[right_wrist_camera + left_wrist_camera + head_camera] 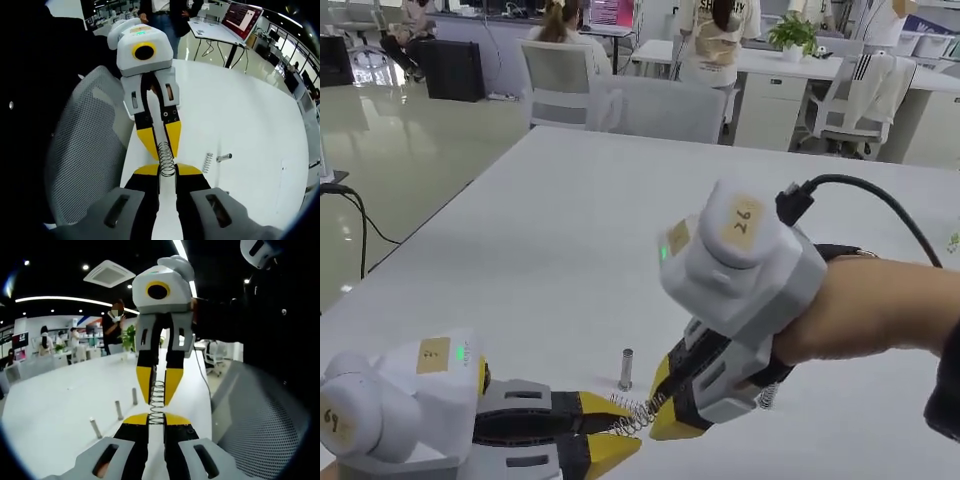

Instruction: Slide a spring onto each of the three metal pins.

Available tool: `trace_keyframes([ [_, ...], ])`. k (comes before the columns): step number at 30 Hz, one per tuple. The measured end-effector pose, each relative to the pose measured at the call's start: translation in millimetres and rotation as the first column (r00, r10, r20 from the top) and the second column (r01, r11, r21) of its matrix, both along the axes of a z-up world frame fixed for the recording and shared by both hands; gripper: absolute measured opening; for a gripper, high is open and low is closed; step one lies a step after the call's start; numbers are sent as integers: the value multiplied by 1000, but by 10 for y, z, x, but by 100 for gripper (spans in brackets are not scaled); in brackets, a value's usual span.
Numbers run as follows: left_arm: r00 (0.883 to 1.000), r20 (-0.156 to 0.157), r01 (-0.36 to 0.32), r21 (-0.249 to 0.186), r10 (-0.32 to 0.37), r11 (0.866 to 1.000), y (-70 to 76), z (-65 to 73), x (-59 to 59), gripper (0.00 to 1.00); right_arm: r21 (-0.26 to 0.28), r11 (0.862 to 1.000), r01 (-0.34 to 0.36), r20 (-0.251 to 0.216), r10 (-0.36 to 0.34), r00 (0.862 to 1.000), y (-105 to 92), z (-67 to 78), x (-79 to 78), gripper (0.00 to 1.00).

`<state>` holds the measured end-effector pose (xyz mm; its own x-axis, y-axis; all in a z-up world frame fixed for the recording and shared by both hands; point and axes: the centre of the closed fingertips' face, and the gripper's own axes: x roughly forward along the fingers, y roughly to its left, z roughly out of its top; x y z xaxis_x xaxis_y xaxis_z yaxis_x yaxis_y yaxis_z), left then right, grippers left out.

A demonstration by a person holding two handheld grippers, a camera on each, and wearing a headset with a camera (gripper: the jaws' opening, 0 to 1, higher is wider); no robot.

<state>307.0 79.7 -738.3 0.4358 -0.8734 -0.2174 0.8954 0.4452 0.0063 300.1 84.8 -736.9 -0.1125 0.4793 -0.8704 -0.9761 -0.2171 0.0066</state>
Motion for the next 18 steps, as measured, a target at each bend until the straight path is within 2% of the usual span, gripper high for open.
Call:
trace_keyframes([
  [13, 1000, 3, -2, 14, 2, 1000, 14, -18, 10, 3, -45, 997, -56, 40, 58, 998, 109, 41, -44, 8],
  [18, 1000, 3, -7, 13, 7, 1000, 10, -23, 11, 3, -40, 997, -71, 37, 73, 997, 165, 72, -72, 8],
])
